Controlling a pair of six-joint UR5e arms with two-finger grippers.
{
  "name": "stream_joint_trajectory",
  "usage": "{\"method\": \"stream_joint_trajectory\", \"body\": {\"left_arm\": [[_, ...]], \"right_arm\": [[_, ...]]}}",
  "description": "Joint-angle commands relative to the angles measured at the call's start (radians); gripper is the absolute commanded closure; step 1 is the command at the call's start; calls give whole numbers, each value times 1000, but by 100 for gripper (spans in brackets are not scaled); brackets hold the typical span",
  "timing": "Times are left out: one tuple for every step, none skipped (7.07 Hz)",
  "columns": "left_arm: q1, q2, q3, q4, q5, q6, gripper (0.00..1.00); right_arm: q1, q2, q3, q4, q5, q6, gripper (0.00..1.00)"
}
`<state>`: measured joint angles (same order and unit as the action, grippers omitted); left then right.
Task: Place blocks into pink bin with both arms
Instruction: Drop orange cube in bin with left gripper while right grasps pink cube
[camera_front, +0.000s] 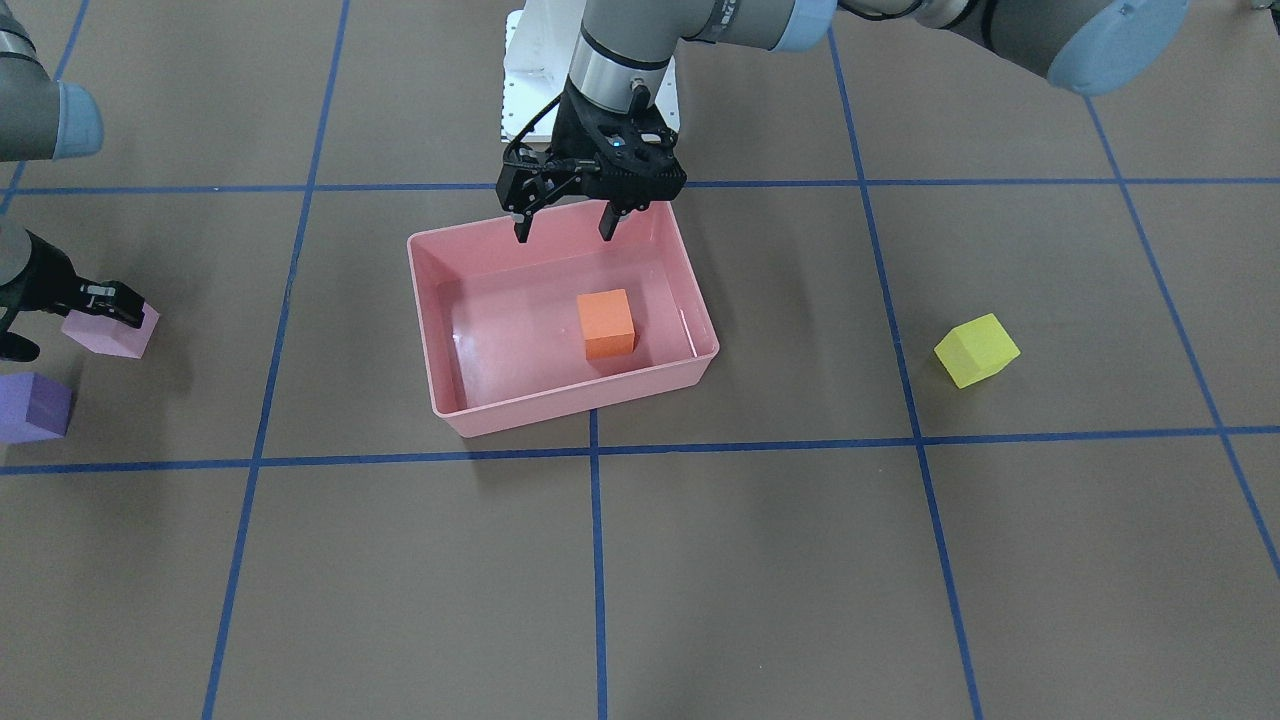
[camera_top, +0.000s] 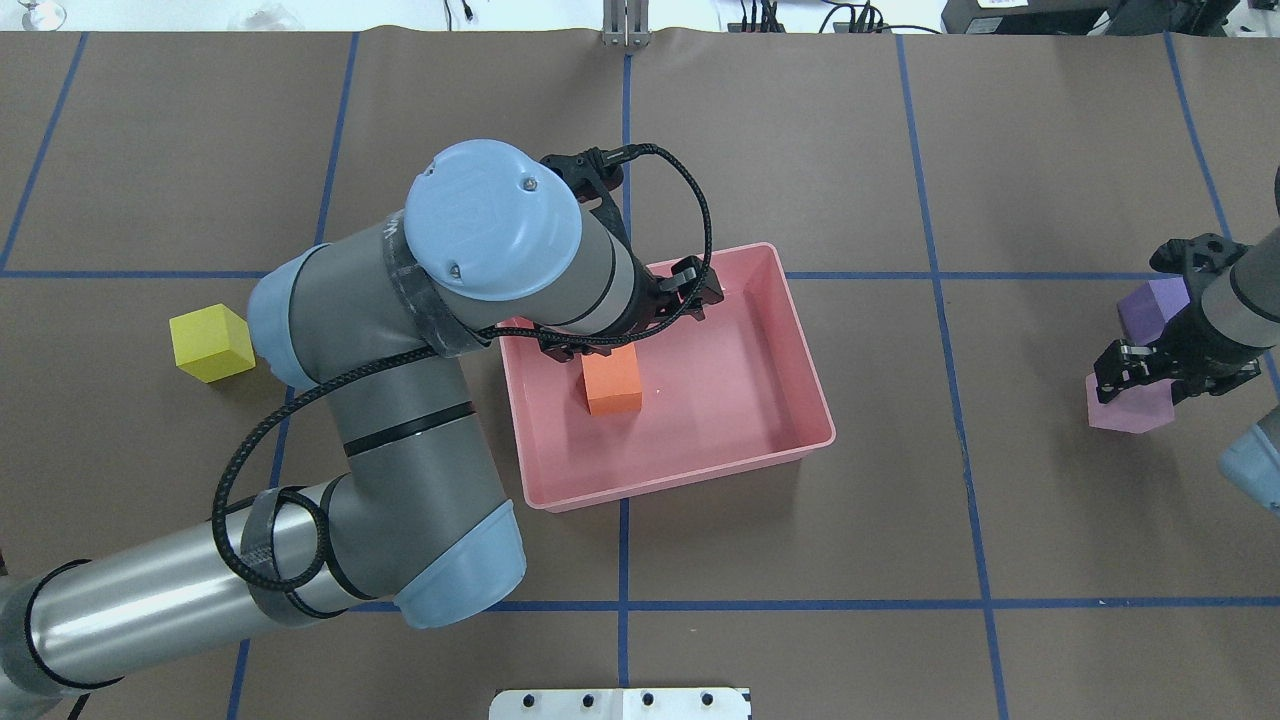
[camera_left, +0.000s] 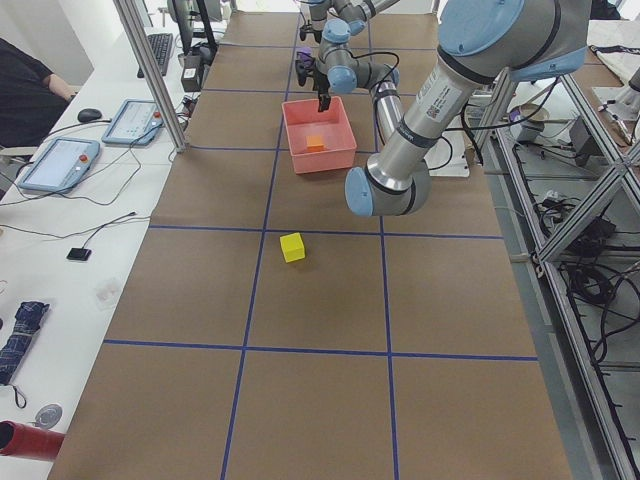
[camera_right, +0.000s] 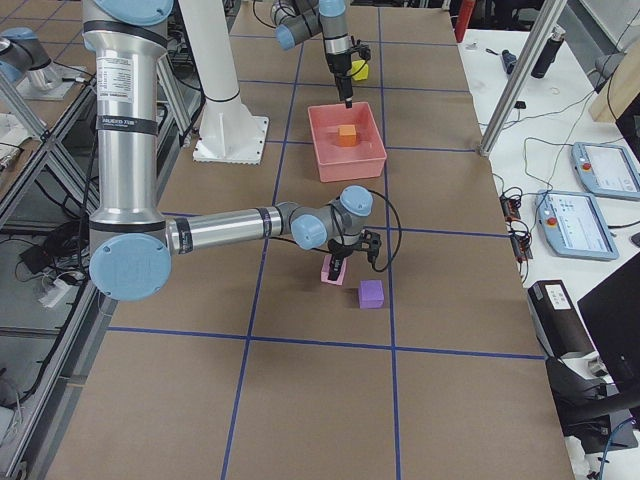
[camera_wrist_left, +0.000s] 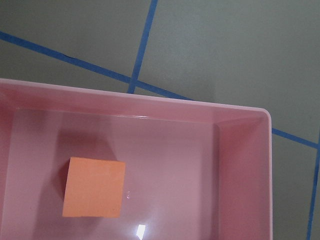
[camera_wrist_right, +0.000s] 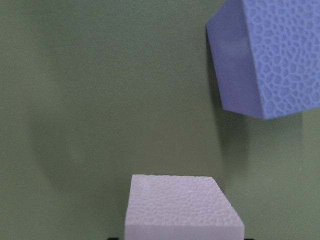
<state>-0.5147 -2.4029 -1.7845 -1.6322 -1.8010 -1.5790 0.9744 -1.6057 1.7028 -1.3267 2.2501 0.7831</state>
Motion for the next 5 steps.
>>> {"method": "stream_joint_trajectory", "body": {"left_arm": [[-21,8,-115,122,-3,2,0],[-46,46,-181,183,-6,17,0],[-74,126,-234,207,-6,118,0],[-108,213,-249,219,-6,195,1],[-152,320,-291,219,-8,323,1]], "right_arm": [[12,4,36,0,-1,-4,100],[47,3,72,0,0,-5,100],[94,4,116,-8,31,-5,100],[153,32,133,-15,134,-1,100],[199,76,138,-16,220,7,100]]}}
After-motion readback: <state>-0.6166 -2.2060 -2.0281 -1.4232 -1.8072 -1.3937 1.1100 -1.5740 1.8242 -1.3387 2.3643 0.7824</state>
